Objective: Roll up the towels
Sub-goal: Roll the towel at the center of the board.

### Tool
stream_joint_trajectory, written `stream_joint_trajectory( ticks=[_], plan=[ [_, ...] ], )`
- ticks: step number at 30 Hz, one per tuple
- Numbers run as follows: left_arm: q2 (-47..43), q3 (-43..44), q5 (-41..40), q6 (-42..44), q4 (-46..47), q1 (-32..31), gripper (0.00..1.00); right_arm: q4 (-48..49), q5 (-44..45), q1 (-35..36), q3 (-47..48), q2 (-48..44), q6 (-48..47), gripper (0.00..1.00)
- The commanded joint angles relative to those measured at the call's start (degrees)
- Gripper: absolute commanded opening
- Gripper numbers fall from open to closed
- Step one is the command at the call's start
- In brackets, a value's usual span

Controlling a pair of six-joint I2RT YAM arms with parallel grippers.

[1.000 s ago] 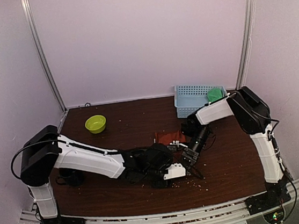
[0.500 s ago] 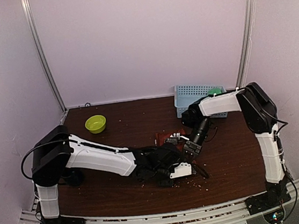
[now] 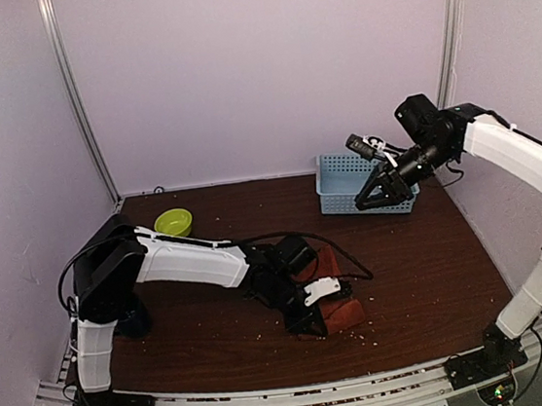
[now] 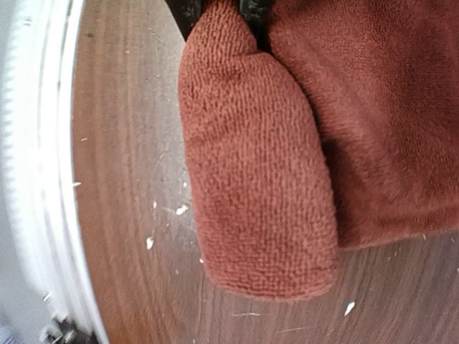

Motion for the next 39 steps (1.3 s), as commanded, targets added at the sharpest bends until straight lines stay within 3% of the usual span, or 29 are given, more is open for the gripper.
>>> stream_joint_trajectory(
  ticks=[1, 5, 15, 20, 27, 39],
  plan=[
    [6.14, 1.53, 21.63, -8.05, -1.71, 5.43, 0.11, 8.92, 1.12, 1.24, -7.3, -11.88, 1.17, 0.24],
    [11.46, 5.72, 29.19, -10.19, -3.84, 7.96, 0.11, 4.93, 0.6, 6.83, -10.4, -16.81, -5.75, 0.25],
    [17.49, 10.4, 31.63, -10.09, -9.09, 8.68, 0.09, 10.36, 23.85, 30.26, -24.7, -16.82, -11.17, 0.24],
    [17.61, 10.29, 31.53, -10.53, -9.0, 8.97, 0.09, 19.16, 33.12, 36.89, -30.81, -14.04, -11.04, 0.33],
    [17.57, 10.34, 31.94, -11.01, -9.0, 9.06, 0.11, 33.31, 45.19, 38.81, -38.6, -9.15, -10.66, 0.37],
    [17.17, 10.53, 32.23, -10.73, -9.0, 9.12, 0.11, 45.82, 49.86, 38.81, -44.01, -0.6, -10.65, 0.38]
  ],
)
